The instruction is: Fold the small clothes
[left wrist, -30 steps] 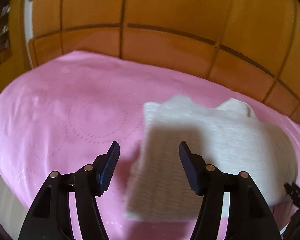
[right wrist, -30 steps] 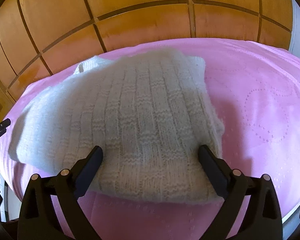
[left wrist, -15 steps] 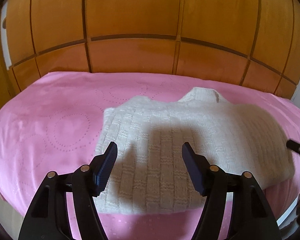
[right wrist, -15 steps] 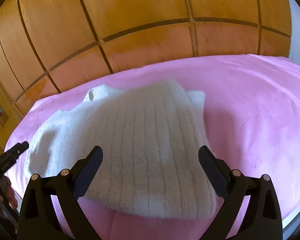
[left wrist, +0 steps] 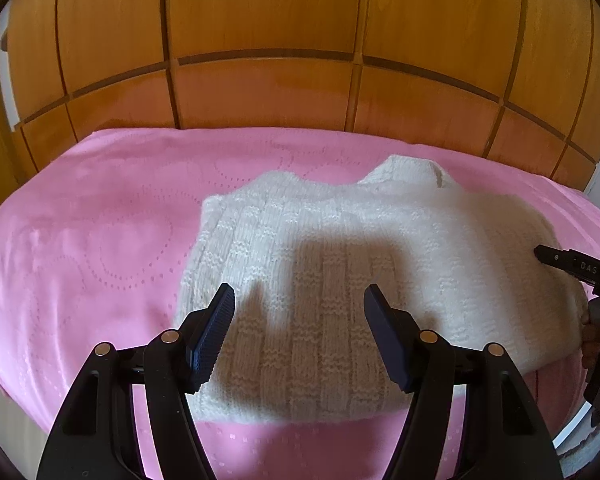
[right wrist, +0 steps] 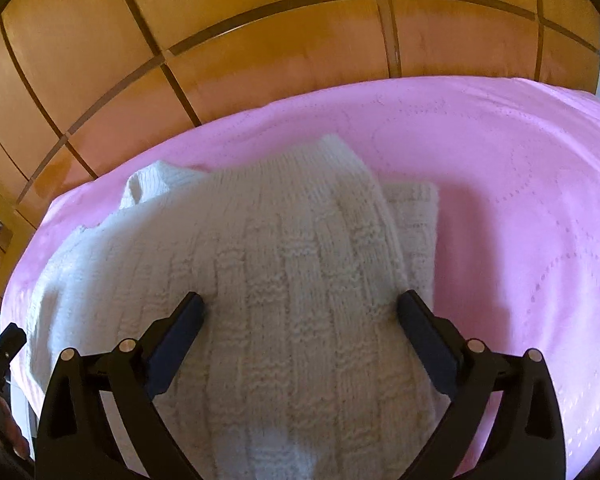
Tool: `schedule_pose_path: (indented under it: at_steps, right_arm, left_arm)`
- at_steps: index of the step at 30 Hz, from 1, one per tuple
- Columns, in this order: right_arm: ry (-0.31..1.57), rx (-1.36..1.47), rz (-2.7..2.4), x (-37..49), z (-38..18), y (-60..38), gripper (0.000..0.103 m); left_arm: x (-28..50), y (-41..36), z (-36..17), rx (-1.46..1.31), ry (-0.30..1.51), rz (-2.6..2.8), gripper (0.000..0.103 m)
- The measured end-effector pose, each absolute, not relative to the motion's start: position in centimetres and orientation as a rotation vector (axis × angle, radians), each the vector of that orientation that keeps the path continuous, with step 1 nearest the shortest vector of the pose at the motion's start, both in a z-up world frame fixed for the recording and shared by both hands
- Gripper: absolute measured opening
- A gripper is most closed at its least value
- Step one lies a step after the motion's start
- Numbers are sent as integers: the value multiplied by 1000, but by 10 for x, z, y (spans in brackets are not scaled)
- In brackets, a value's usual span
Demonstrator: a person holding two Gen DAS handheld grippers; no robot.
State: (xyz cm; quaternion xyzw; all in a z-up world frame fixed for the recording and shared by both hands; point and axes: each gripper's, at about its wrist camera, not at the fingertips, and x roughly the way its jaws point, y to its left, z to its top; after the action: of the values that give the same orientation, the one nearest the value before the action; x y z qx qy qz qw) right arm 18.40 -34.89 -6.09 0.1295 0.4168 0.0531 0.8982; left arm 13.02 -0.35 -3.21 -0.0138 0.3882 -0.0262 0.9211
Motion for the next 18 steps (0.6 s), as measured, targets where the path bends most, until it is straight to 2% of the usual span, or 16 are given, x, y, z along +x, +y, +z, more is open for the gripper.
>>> schedule_pose_path:
  at_steps: [11, 18]
  right_arm:
    - [811, 307, 89, 172, -41, -370, 99]
    - [882, 490, 68, 176, -69, -416, 99]
  left_arm:
    - [136, -4, -35, -19, 807, -56, 66]
    - [140, -8, -35, -10, 810, -53, 66]
